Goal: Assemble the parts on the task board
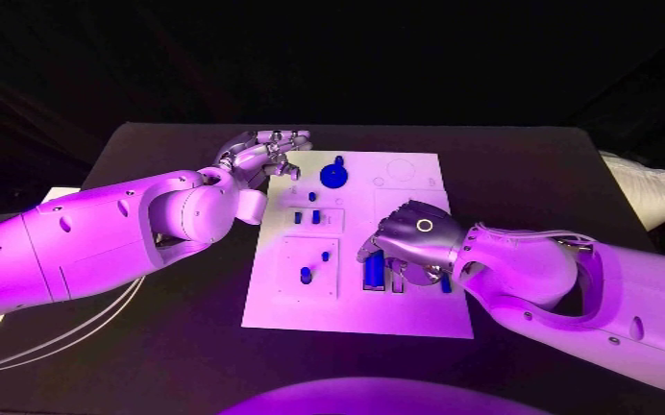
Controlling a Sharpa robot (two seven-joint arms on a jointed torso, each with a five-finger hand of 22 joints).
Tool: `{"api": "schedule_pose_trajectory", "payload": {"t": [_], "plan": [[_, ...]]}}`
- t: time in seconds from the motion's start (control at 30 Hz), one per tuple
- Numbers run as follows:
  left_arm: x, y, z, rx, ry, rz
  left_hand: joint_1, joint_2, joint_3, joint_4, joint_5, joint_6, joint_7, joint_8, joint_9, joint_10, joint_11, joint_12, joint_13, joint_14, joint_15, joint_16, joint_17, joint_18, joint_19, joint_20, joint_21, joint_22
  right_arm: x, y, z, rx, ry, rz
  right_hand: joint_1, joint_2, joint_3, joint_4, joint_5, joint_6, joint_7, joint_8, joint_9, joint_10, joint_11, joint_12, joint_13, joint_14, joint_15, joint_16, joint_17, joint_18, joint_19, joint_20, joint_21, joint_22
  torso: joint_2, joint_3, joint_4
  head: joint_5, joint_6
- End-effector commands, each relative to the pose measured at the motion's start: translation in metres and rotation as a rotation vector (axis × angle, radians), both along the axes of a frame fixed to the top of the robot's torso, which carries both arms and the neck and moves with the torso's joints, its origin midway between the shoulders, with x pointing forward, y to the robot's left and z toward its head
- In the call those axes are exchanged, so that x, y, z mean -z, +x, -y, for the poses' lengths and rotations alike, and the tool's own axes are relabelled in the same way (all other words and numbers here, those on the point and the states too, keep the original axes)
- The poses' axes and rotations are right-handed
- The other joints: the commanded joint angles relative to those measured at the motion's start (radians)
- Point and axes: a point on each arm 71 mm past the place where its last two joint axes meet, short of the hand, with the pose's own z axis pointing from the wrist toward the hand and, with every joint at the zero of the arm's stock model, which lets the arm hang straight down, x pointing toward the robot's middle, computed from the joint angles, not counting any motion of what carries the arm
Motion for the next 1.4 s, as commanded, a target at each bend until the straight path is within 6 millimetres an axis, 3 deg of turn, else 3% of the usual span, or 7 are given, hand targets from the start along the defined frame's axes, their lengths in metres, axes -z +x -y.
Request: {"api": "schedule_pose_trajectory", "payload": {"t": [0.03,1.2,1.4], "plan": [[-0.001,-0.001,0.003,0.020,-0.010,0.007,-0.004,0.010,-0.006,0.001,0.006,-0.006,-0.003,0.007,0.000,-0.004,0.001,0.003,-0.001,-0.007,-0.003,-0.001,-0.001,0.012,-0.007,-0.001,-0.006,-0.001,0.003,0.000,-0.002,0.006,-0.021,-0.026,-0.029,0.023,-0.004,0.005,-0.003,0.082,0.073,0.029,0.024,-0.005,0.005,-0.005,0.066,0.100,0.002,0.001,0.235,-0.013,0.083,0.007,0.005,0.234,0.000,-0.0001,0.0007,0.000,0.000],[-0.001,-0.001,0.002,0.019,-0.009,0.007,-0.004,0.010,-0.007,0.000,0.006,-0.008,-0.002,0.007,0.000,-0.006,0.001,0.004,-0.001,-0.007,-0.003,-0.001,-0.001,0.013,-0.007,0.000,-0.007,-0.002,0.015,0.001,-0.005,0.026,-0.074,-0.067,-0.032,0.019,-0.011,0.007,-0.002,0.082,0.072,0.028,0.025,-0.011,0.005,-0.012,0.061,0.098,0.001,-0.002,0.229,-0.012,0.079,0.006,0.002,0.230,0.000,0.0005,0.0000,0.000,-0.005],[0.000,-0.001,0.002,0.019,-0.009,0.007,-0.004,0.010,-0.007,0.000,0.006,-0.008,-0.002,0.007,0.000,-0.006,0.001,0.004,-0.001,-0.007,-0.003,-0.001,-0.001,0.013,-0.007,0.000,-0.007,-0.002,0.018,0.002,-0.005,0.027,-0.088,-0.087,-0.029,0.012,-0.019,0.005,-0.002,0.063,0.072,0.014,0.021,-0.018,0.004,-0.019,0.055,0.096,-0.001,-0.006,0.222,-0.010,0.076,0.006,-0.002,0.226,0.000,0.0007,0.0009,0.000,-0.007]]}}
